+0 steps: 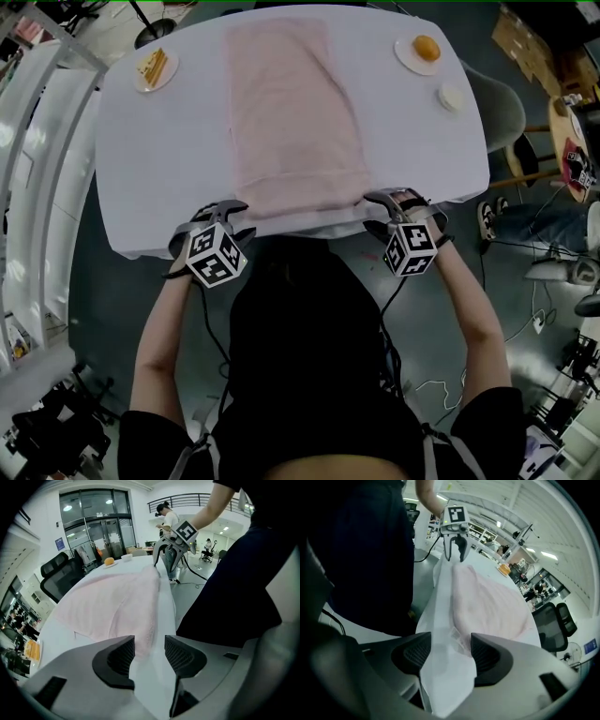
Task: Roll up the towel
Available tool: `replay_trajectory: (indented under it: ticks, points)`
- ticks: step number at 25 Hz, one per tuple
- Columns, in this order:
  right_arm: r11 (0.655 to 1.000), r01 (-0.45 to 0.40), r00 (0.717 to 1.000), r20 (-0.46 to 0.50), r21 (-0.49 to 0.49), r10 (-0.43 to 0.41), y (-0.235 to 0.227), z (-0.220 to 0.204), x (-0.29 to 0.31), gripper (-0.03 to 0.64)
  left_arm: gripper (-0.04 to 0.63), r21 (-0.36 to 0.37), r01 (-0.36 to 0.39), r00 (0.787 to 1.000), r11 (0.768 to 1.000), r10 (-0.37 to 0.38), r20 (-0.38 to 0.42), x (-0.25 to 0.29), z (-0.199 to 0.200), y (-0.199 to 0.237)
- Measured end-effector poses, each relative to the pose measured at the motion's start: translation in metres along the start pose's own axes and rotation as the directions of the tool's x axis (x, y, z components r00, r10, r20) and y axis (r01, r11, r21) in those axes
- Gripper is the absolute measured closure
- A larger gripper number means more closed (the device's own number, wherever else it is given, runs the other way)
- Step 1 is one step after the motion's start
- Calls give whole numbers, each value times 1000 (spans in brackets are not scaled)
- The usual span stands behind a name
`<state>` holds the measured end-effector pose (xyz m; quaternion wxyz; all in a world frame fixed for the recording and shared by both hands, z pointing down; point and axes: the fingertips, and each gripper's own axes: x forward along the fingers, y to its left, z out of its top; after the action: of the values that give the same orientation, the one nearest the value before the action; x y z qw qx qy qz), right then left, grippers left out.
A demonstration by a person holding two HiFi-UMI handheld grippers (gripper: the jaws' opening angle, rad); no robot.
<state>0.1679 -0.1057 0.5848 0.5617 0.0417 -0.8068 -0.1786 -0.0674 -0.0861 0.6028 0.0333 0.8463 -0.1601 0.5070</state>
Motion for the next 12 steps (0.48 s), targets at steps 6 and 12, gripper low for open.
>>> replay_trajectory:
  ticks: [6,12]
  points:
    - [998,18,1000,5,55,-18,-22,-9,13,449,391,-8,40,999,999,-41,-35,10,-3,0]
    - [1000,14,1000,-22,-2,-14,-37,-17,30,527,493,-27,24,998,999,-25,-58,16,-5,13]
